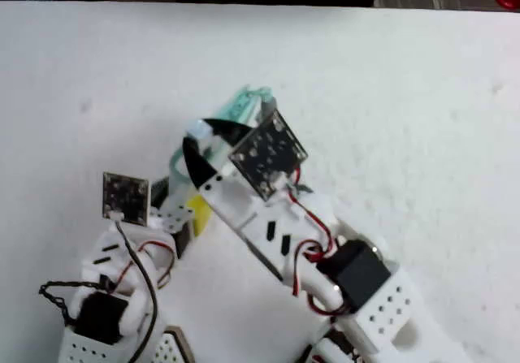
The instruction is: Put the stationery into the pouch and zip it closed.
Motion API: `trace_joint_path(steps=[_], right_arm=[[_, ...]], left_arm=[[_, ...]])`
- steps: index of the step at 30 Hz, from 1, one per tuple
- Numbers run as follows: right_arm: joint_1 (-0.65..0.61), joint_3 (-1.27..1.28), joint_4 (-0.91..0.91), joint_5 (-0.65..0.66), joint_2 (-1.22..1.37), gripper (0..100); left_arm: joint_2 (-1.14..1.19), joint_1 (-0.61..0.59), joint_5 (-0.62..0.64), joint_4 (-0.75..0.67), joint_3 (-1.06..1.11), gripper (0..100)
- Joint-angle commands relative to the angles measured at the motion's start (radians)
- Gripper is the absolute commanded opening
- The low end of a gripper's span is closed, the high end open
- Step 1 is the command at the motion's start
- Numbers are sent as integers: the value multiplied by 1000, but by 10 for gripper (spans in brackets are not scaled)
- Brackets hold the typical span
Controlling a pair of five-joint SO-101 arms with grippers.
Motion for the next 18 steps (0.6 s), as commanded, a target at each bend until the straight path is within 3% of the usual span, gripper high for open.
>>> trace_joint_path(steps=[1, 10, 18], right_arm=[[7, -94, 42, 8, -38, 279], [38, -330, 208, 3, 68, 240], [137, -741, 486, -354, 446, 241]], left_arm=[[-5, -7, 12, -12, -31, 241], [-5, -7, 12, -12, -31, 241], [-5, -7, 12, -12, -31, 241]])
